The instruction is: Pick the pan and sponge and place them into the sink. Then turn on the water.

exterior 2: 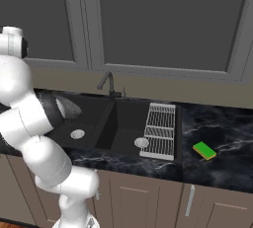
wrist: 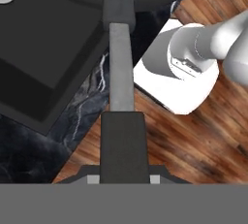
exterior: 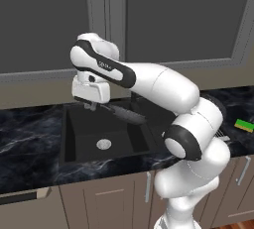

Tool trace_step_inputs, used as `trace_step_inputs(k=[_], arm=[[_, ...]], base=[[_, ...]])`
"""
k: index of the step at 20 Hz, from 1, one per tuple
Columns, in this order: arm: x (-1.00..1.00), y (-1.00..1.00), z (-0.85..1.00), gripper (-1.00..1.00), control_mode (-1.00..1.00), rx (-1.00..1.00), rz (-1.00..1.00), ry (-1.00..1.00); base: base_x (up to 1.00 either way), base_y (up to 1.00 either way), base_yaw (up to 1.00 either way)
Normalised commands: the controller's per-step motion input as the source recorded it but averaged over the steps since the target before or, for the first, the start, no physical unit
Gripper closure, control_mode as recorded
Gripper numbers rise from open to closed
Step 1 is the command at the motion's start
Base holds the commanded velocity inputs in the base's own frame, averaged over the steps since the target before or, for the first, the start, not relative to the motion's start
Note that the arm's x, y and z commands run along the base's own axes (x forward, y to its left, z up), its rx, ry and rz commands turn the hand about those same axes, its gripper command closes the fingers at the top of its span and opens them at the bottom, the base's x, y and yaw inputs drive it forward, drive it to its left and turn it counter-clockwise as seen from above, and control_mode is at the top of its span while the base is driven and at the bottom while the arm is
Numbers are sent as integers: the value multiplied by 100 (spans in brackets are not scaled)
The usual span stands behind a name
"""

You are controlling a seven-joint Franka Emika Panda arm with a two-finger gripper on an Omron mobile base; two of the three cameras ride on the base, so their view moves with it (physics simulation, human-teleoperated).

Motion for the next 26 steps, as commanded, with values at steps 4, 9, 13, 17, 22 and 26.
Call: trace_step_inputs(k=[4, 9, 13, 17, 22, 26], arm=[[17, -11, -11, 100, -100, -1, 8, 4], [12, -4, -22, 100, -100, -6, 9, 10], [14, -8, -21, 100, -100, -6, 9, 9], [13, -7, -20, 100, -100, -5, 9, 8], [11, -4, -24, 100, -100, -4, 9, 7], [5, -2, -30, 100, -100, -1, 6, 3]], base=[[0, 0, 0], [0, 0, 0], [0, 0, 0], [0, 0, 0], [0, 0, 0], [0, 0, 0]])
